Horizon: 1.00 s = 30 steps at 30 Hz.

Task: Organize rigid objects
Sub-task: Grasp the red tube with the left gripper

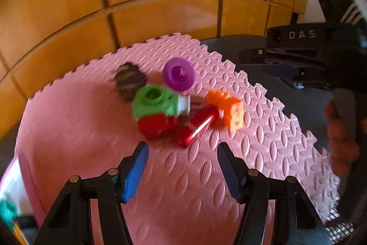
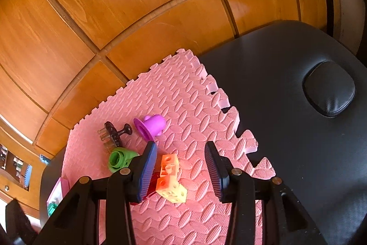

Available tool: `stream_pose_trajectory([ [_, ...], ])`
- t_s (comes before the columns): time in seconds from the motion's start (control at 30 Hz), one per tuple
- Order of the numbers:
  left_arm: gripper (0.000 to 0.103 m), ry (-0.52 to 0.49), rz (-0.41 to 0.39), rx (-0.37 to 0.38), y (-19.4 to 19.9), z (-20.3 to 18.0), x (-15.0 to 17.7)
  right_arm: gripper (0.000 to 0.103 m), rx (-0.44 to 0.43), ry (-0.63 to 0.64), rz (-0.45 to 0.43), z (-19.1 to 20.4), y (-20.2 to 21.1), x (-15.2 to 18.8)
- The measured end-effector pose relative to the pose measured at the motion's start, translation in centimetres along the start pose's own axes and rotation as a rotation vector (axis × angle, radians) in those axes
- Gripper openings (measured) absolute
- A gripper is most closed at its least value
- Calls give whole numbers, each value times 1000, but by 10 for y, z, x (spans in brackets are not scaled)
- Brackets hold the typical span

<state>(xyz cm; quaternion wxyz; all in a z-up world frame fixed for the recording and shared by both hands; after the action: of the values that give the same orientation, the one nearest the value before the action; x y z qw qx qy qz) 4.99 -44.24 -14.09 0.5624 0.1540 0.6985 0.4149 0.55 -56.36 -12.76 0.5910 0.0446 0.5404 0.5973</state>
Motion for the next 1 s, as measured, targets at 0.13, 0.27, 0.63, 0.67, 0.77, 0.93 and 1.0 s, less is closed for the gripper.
stream_pose_trajectory([
  [0.13,63,-56,10,5,-21,-5,-13,43,-11,-11,8,0,-1,0],
  [0.27,63,-124,3,-29,-40,-7,-25,43,-22,-34,12,-3,-1,-2],
  [0.63,22,-201,29,13,-38,-22,-16,43,5,-29,30,-6,-9,1],
  [0.67,22,-202,29,18,-35,-23,-10,43,9,-29,32,-6,-10,1],
  [0.77,22,-169,23,47,-25,-22,0,43,20,-28,33,-9,-11,2],
  [0.93,22,-81,33,96,-9,-16,19,43,25,-35,36,-11,-10,3],
  [1.0,22,-46,42,114,-4,-13,24,43,22,-39,40,-12,-10,3],
])
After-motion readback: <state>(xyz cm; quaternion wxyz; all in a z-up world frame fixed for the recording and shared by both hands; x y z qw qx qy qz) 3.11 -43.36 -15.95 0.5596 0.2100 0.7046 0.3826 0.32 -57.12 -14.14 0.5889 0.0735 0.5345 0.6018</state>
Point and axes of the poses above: each gripper's, at about its wrist camera, not at the fingertips, and y roughly against the way its jaws point, z to its left, x to its underside, the point moved 10 cm from there along -y, roughly the way its jaws point, and after that the axes turned 6 degrees about x, right-handed, at the moved point
